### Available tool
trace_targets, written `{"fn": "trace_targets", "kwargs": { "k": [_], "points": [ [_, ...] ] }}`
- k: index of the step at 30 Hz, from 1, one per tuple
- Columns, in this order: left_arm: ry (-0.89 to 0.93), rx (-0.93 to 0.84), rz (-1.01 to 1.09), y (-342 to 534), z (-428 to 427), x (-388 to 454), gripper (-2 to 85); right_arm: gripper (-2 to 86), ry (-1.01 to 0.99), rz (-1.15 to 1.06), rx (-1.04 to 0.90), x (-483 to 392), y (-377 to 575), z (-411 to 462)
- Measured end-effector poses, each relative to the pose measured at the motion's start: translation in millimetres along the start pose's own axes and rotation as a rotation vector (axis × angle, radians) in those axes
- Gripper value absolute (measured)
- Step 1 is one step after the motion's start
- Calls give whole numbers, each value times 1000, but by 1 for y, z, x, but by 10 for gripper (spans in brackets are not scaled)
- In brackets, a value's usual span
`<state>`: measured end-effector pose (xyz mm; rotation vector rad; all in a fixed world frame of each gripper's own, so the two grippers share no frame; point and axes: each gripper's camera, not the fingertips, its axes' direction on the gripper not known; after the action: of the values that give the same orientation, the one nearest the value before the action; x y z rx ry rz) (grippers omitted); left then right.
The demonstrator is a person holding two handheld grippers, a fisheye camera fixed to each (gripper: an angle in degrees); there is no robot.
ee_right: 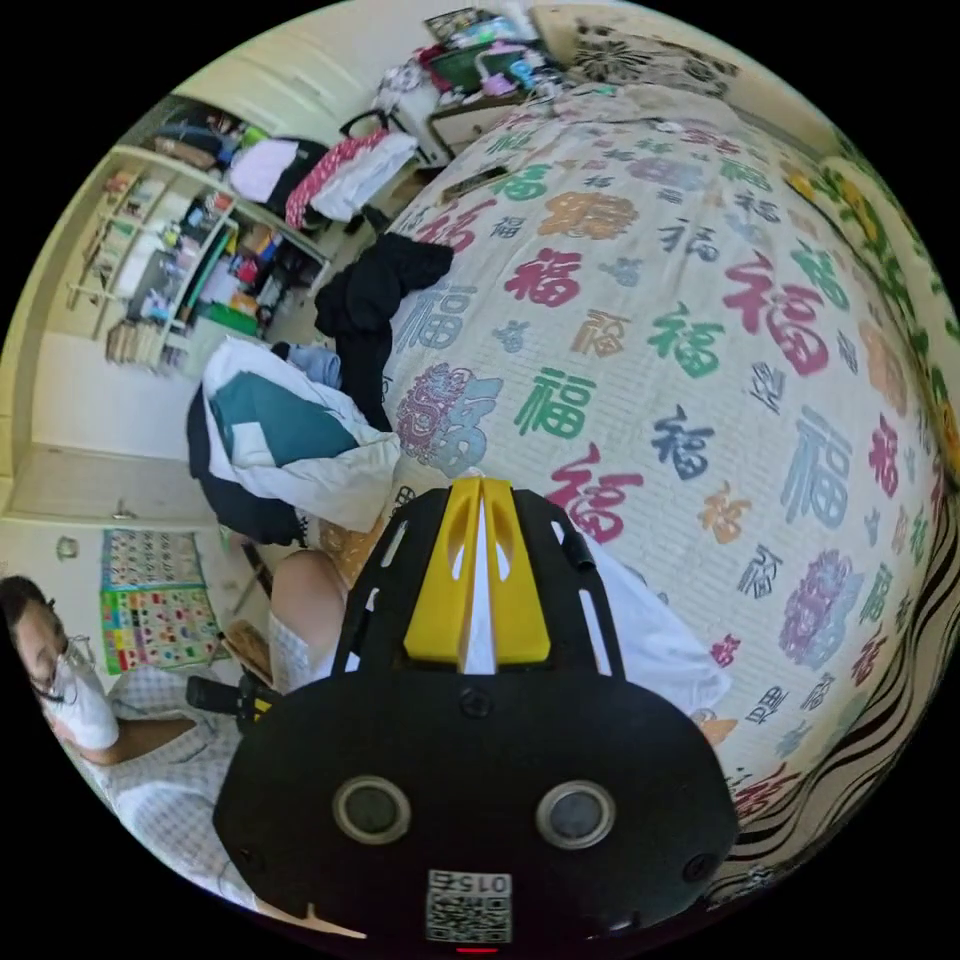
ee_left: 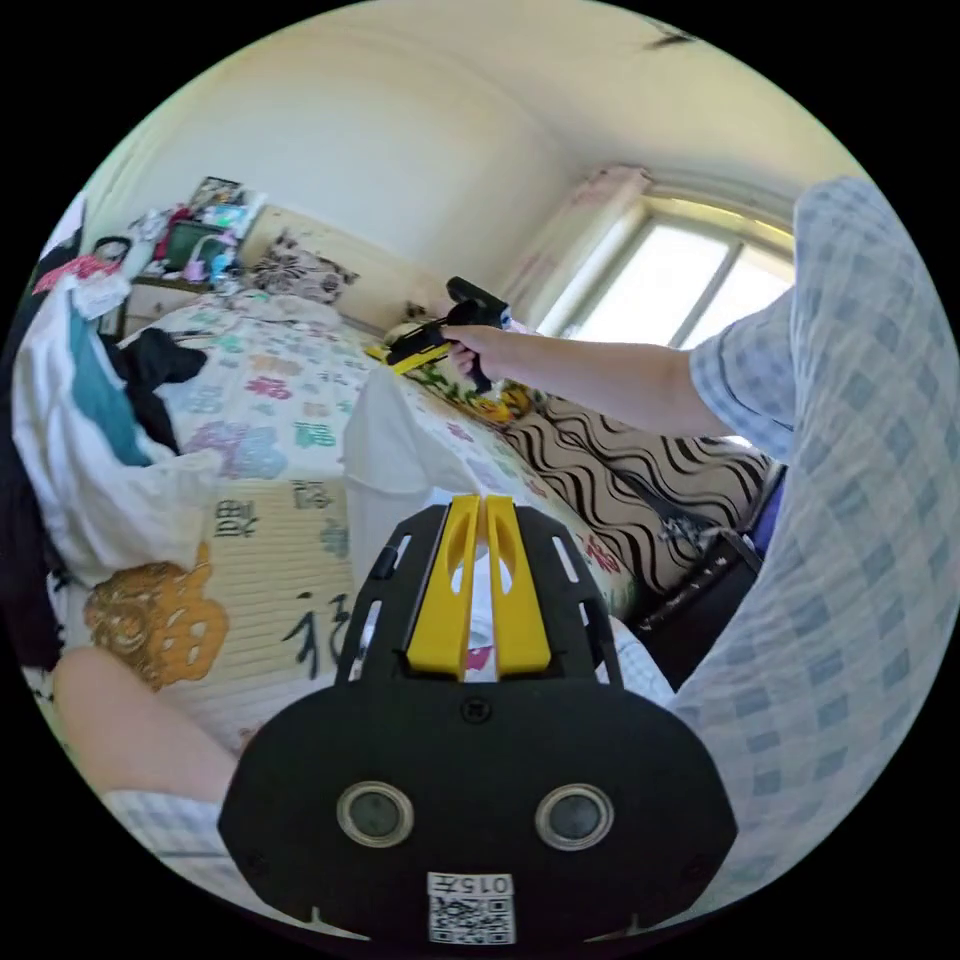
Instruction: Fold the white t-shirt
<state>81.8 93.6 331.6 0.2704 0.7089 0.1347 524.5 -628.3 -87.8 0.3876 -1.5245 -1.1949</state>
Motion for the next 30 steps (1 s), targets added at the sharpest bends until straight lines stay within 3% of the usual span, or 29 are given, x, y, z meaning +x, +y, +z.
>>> {"fn": "trace_targets", "kwargs": {
  "k": [8,14,19,23,27,30],
  "points": [
    [233,-303,310,16,169,131,-6,-5,-225,300,191,213,196,-96],
    [212,-566,491,55,292,198,-2,-3,-394,484,262,322,290,-91],
    [150,-704,529,79,351,225,32,9,-450,556,319,352,338,-102],
    [241,-857,569,85,384,241,88,38,-379,457,332,336,387,-132],
    [278,-775,562,64,374,246,90,56,-190,366,205,286,437,-143],
    [181,-744,516,52,377,242,90,55,-85,364,141,247,487,-142]
  ]
}}
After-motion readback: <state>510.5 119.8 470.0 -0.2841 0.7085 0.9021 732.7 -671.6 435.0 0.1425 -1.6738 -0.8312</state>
